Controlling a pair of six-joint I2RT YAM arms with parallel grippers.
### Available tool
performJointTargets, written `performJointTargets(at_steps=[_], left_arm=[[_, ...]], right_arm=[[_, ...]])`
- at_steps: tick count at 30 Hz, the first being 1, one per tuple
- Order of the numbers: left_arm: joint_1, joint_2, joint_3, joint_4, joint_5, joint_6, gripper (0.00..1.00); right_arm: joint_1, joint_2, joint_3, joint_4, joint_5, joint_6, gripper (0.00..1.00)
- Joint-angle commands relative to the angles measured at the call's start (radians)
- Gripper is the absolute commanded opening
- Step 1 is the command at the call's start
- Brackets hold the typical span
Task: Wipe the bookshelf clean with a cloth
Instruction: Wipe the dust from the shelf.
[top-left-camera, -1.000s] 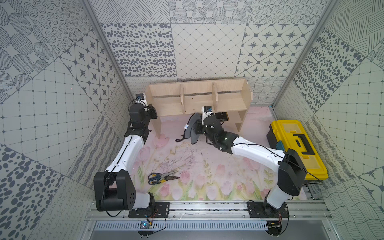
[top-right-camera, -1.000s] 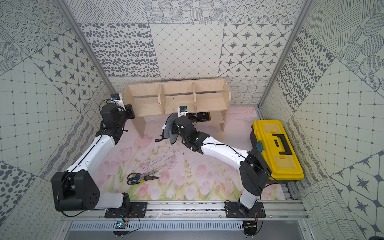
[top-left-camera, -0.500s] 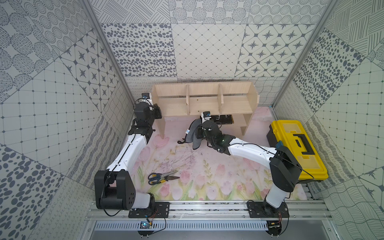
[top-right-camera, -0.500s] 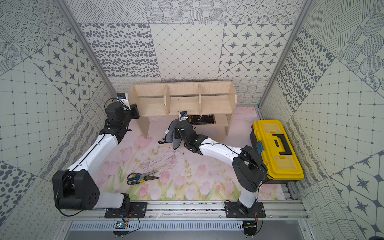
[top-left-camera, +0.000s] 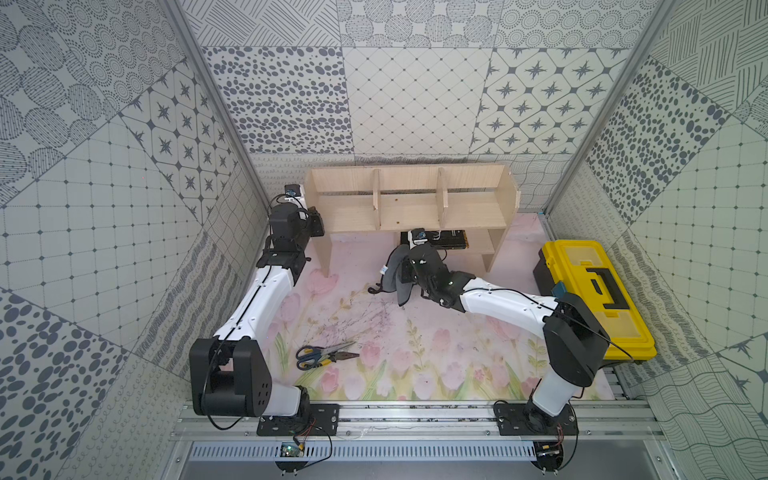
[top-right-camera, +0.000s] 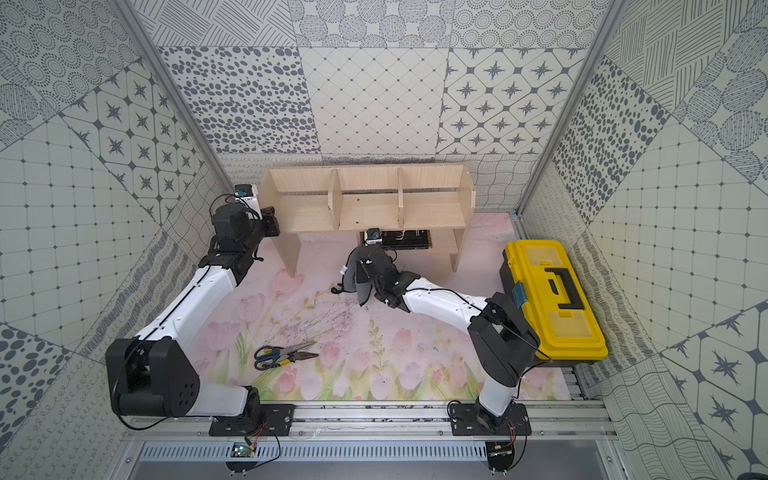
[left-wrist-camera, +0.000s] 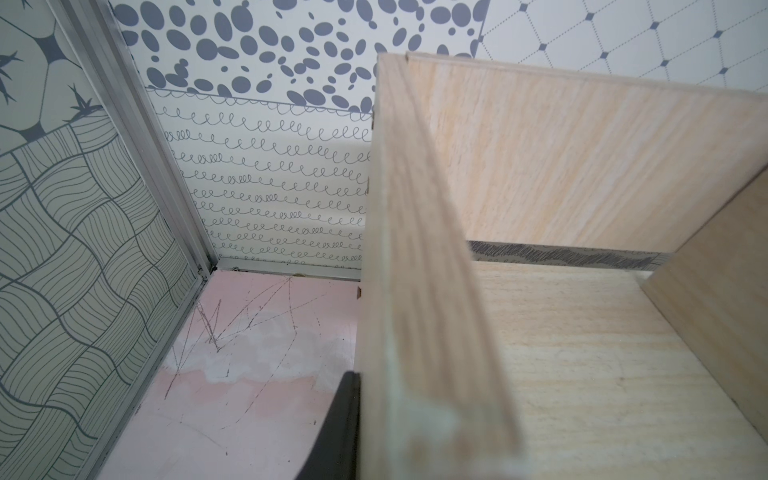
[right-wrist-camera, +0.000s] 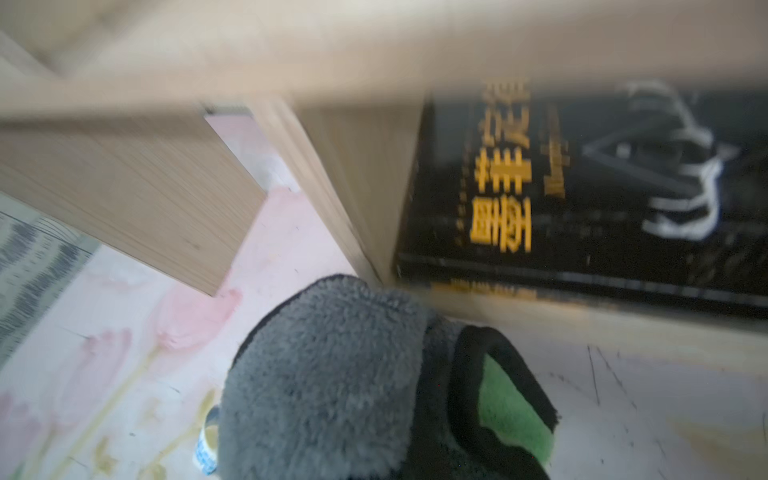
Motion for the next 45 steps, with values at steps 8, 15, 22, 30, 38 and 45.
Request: performJointTargets(at_steps=[8,15,22,30,38,45], left_arm=[[0.018,0.034,0.018,-0.189,0.721,-0.29,0.0],[0.006,0.03,0.033,-0.287,0.649,-0.266,0.0],[-0.009,-0.031,0.01,-0.416,0.619,-0.272,0.0],[0.03,-0.052,0.009,-0.504,0.638,-0.243,0.0],[0.047,-0.084,0.003,-0.535,0.611,-0.254,0.0],[-0.01,-0.17,-0.072,-0.519,0.498,-0.295,0.0]], right_arm=[[-0.013,-0.019,0.072,0.016,0.02,-0.062,0.0],[-0.014,0.076,-0.077,0.055,-0.013,0.007,0.0],[-0.013,-0.044,-0.214,0.045,0.011,0.019,0.0],[-0.029,-0.472,-0.305,-0.154,0.158,-0.014,0.0],[-0.248,-0.596,-0.005,-0.473,0.191,-0.115,0.0],[-0.371,-0.255,0.407,-0.576,0.171,-0.193,0.0]])
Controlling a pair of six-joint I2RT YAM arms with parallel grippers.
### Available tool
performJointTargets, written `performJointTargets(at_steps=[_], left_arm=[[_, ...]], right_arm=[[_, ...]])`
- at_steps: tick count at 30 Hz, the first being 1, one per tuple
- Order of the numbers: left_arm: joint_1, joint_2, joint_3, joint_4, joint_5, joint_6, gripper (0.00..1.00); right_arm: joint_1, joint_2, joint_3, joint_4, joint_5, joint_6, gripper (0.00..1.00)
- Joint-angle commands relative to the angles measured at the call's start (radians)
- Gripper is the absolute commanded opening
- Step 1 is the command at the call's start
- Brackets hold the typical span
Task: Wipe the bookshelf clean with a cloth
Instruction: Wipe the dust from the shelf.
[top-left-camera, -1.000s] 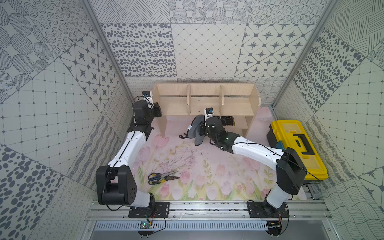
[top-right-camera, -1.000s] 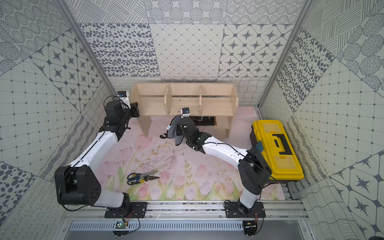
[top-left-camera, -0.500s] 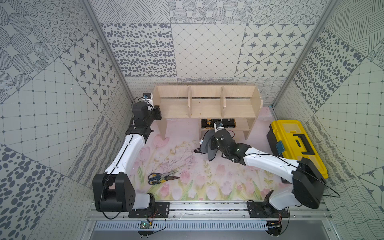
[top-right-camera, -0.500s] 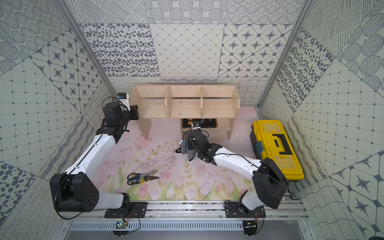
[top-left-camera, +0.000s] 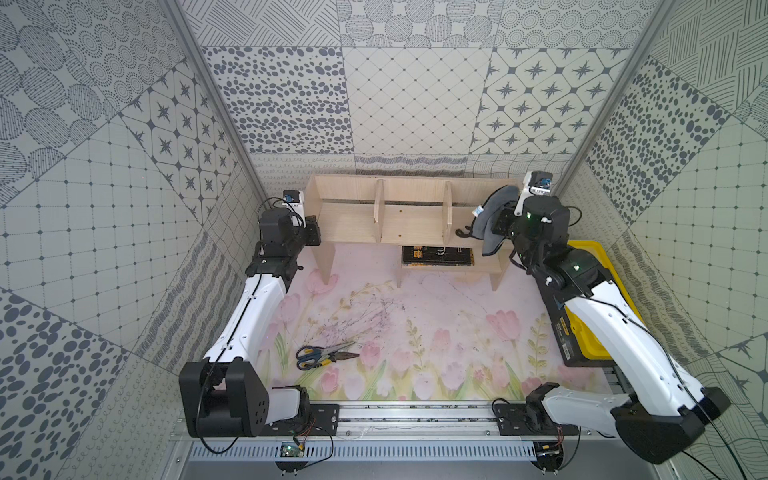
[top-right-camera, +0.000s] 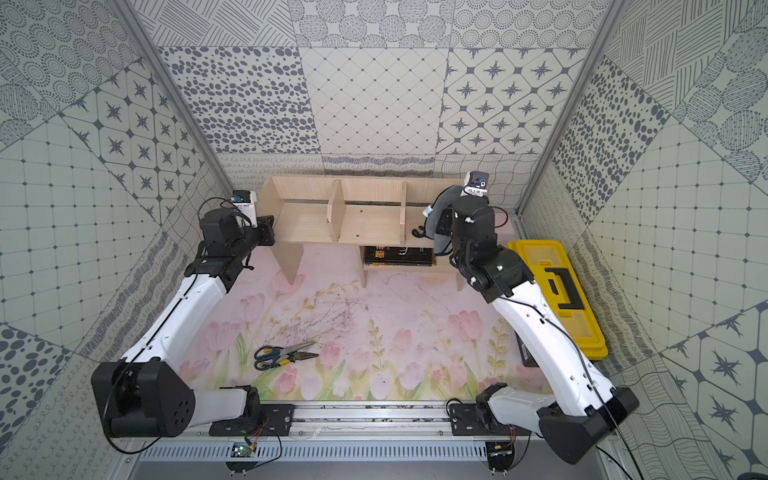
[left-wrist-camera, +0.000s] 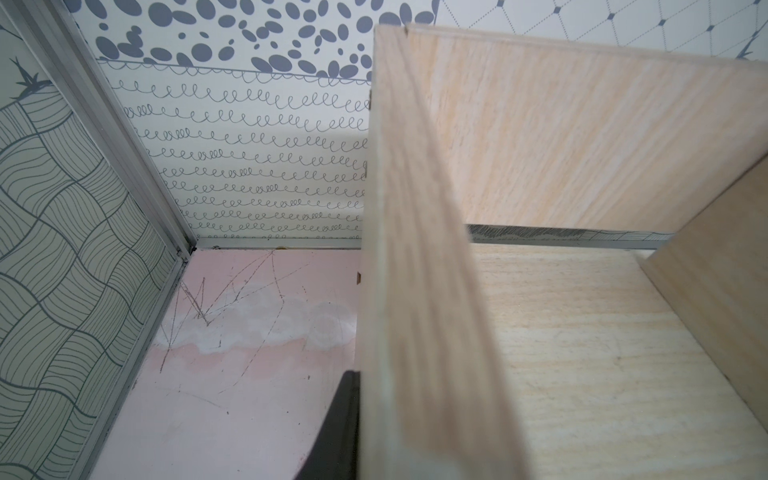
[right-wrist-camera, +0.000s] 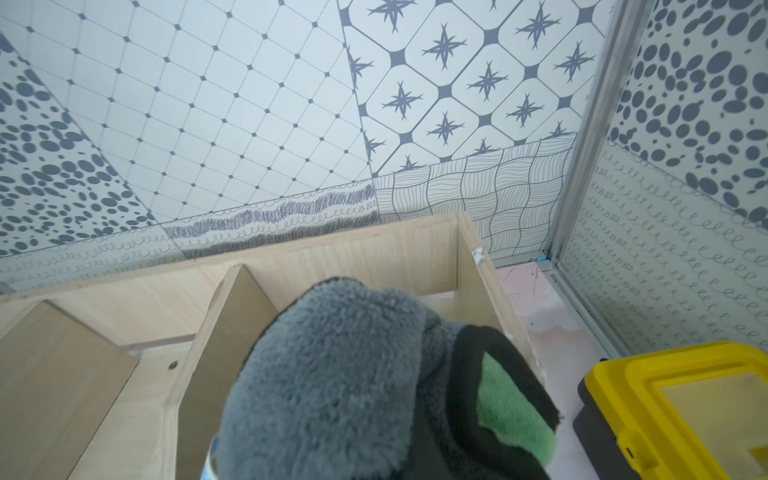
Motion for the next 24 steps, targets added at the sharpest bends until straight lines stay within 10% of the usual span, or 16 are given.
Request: performJointTargets(at_steps=[1,5,9,19,24], left_arm=[[-0.044,-0.052,-0.04,-0.342,0.382,-0.352,0.0],[-0.048,-0.078,-0.059,-0.34,0.323,-0.392,0.03],[-0.049,-0.107,-0.088,-0.302,0.264,-0.411,0.31],[-0.049,-0.136,0.023,-0.29,0.146,-0.437,0.52],[-0.049,-0.138,0.075,-0.318,0.125,-0.426,0.54]], right_arm=[[-0.021,0.165,0.128,-0.084,-0.014,-0.062,0.0],[-0.022,0.224,0.135,-0.1,-0.035,-0.03,0.0],[-0.025,0.205,0.023,-0.076,-0.077,0.016,0.02],[-0.027,0.066,-0.073,-0.207,-0.054,0.05,0.76],[-0.026,0.083,0.04,-0.305,-0.056,0.05,0.81]])
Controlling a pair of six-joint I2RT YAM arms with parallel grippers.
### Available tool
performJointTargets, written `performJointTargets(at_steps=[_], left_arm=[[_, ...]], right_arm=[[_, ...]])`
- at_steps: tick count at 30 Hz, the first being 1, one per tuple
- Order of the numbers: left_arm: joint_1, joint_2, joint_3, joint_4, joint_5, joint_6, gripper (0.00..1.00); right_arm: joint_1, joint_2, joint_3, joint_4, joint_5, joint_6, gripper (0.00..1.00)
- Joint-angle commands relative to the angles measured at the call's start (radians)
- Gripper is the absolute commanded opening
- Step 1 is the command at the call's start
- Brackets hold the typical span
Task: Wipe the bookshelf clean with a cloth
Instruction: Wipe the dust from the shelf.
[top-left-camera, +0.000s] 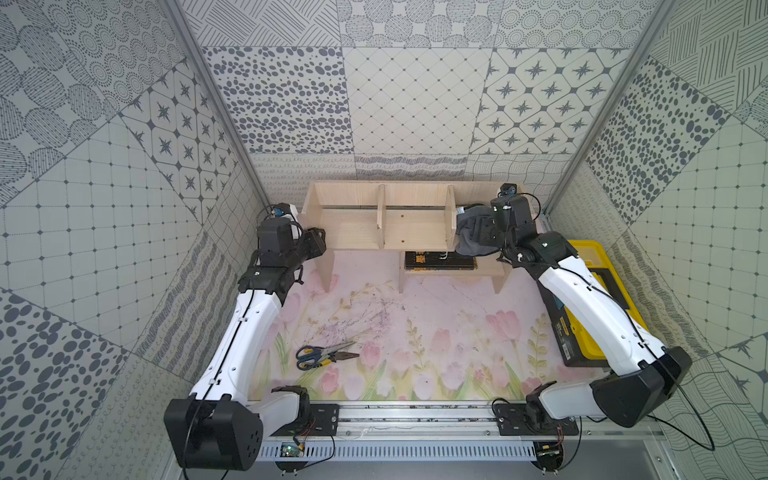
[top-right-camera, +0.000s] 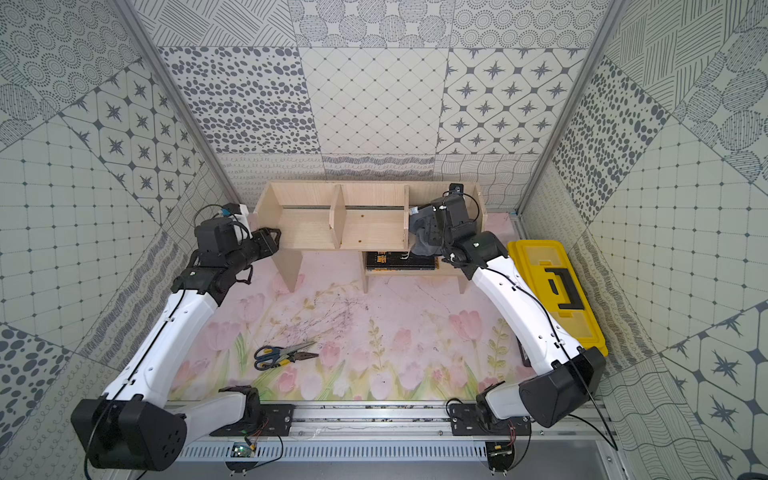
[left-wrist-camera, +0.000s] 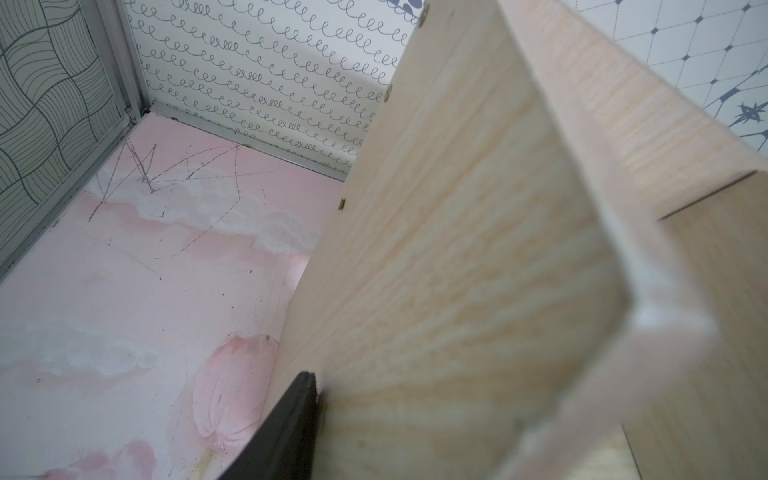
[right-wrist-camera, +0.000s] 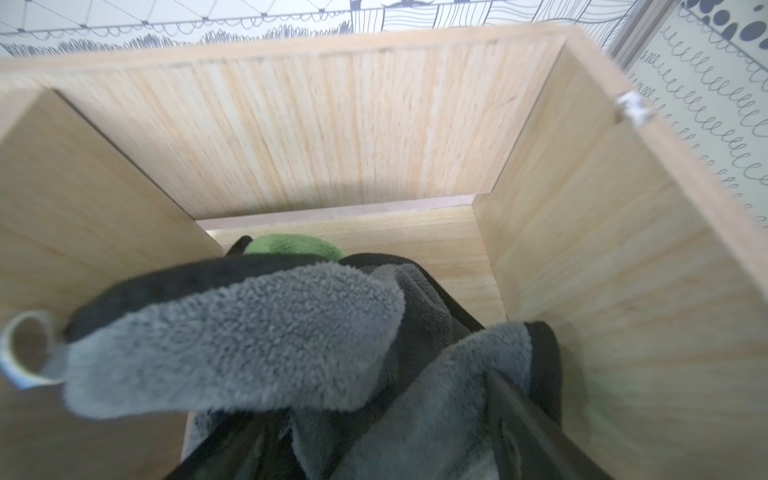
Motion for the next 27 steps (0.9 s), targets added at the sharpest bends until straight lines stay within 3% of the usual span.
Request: performJointTargets(at_steps=[1,6,11,12,14,16,20,27], left_arm=[[-0.02,-0.016,0.064,-0.072,0.1,-0.058,0.55],[-0.02,-0.031,0.071,-0.08,0.063,-0.011,0.59],[-0.02,-0.006,0.075,-0.046,0.043,0.004,0.6],[-0.02,0.003,0.076,-0.035,0.034,0.004,0.6],[-0.02,0.019,0.07,-0.008,0.021,0.013,0.6],[-0.02,0.034,0.059,0.025,-0.001,0.023,0.59],[-0.02,0.069,0.066,0.069,-0.002,0.035,0.55],[-0.018,0.107,0.048,0.119,0.02,0.038,0.36]], right_arm=[[-0.004,0.009,0.071,-0.056,-0.006,0.015,0.82],[0.004,0.097,0.116,-0.037,-0.093,0.063,0.94],[0.021,0.172,0.099,-0.032,-0.07,0.113,0.89],[0.023,0.175,0.082,-0.033,-0.054,0.122,0.85],[0.022,0.17,0.048,-0.036,-0.005,0.135,0.69],[0.007,0.152,0.017,-0.054,0.056,0.14,0.42],[-0.064,0.127,0.018,-0.079,0.042,0.117,0.0],[-0.11,0.197,0.185,-0.078,0.038,0.022,0.0]])
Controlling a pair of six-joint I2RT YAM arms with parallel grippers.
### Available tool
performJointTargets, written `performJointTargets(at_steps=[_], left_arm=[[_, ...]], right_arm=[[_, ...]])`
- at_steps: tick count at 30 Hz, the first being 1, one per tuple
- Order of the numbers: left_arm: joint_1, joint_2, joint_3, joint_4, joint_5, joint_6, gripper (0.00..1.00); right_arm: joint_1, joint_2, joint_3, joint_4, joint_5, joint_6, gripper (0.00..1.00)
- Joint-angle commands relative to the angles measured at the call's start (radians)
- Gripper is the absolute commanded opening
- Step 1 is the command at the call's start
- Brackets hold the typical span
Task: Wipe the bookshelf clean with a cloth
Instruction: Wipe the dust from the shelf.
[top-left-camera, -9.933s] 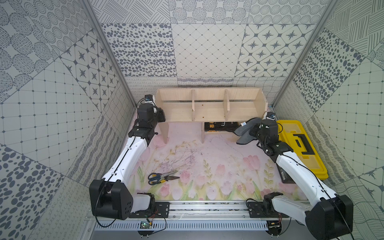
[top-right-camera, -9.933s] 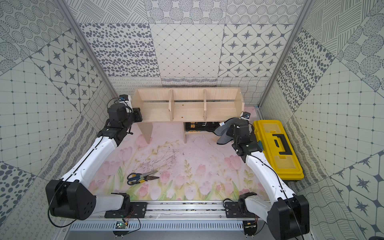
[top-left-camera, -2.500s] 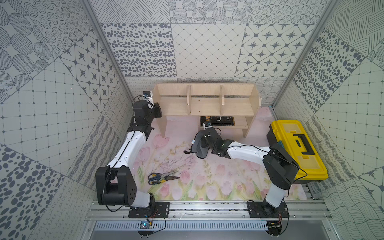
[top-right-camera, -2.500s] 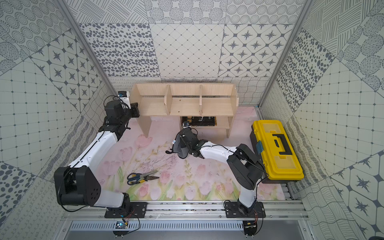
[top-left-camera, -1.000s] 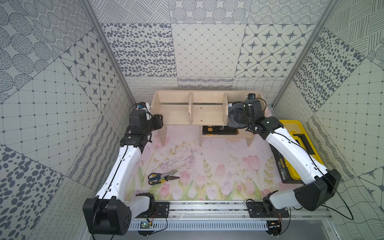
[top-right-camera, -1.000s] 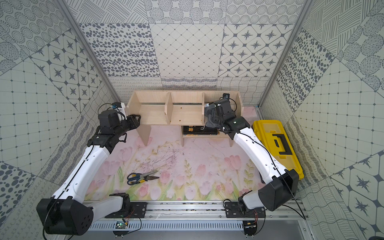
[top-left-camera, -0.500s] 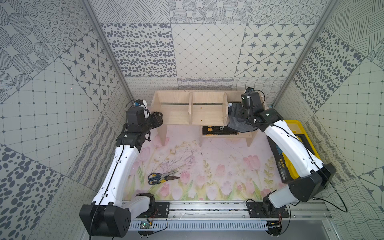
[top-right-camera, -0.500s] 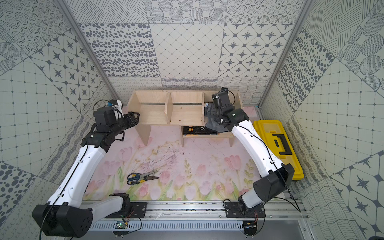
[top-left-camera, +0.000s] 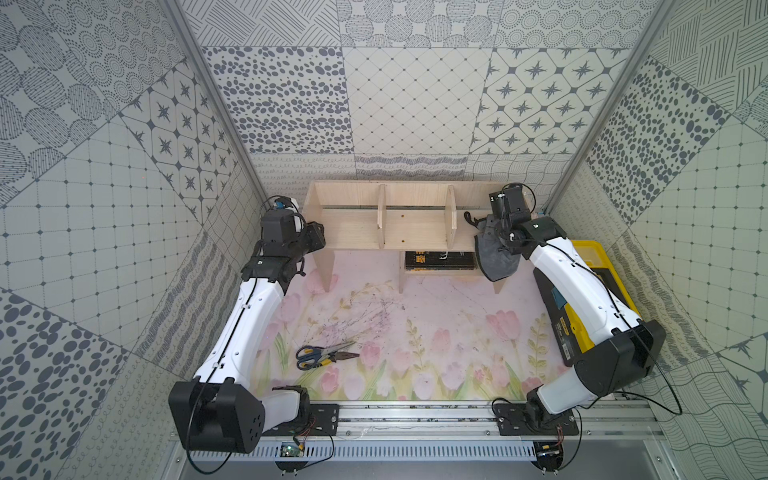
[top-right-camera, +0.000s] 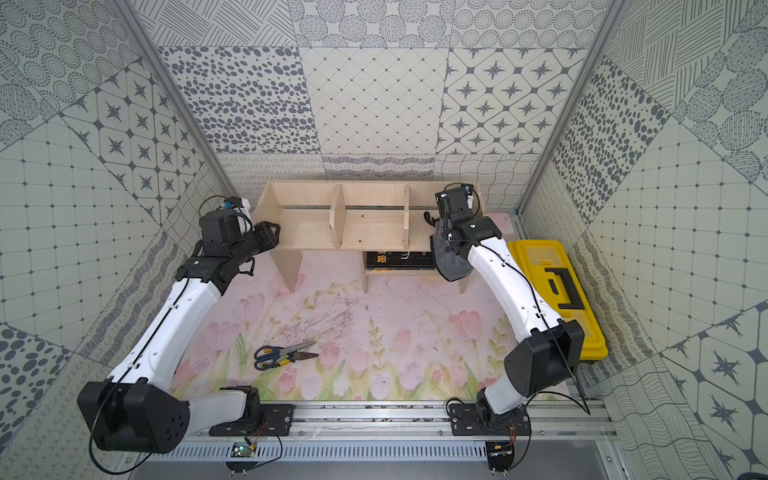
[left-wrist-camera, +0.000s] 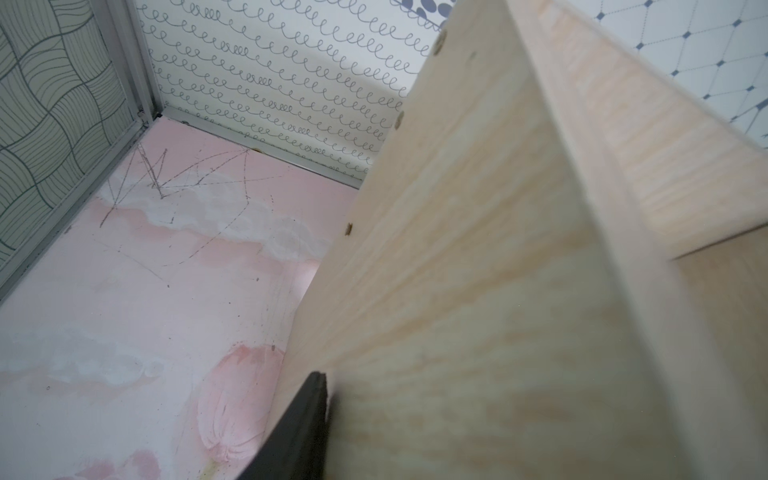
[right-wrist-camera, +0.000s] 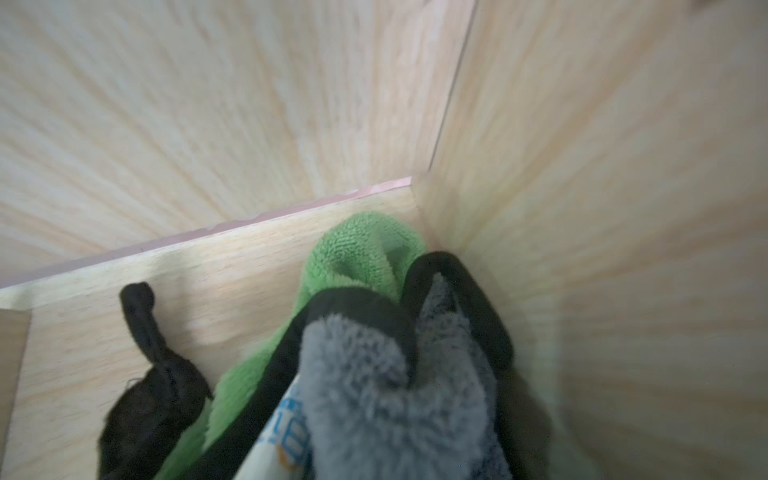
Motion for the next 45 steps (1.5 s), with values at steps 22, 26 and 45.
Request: performJointTargets(at_steps=[22,26,45], left_arm=[[-0.04,-0.044,-0.115,0.188,0.006,0.038,0.0],[-0.053,-0.056,-0.128,0.2,0.002,0.05,0.0],[-0.117,-0.111,-0.203,0.232,-0.279,0.031,0.0]], right_arm=[[-0.067,-0.113,-0.054,0.107,-0.063,-0.055,0.0],[-0.062,-0.046,0.064,0.14,-0.091,-0.066,0.0],[0.101,-0.098,-0.123,0.359,-0.157,-0.023,0.0]])
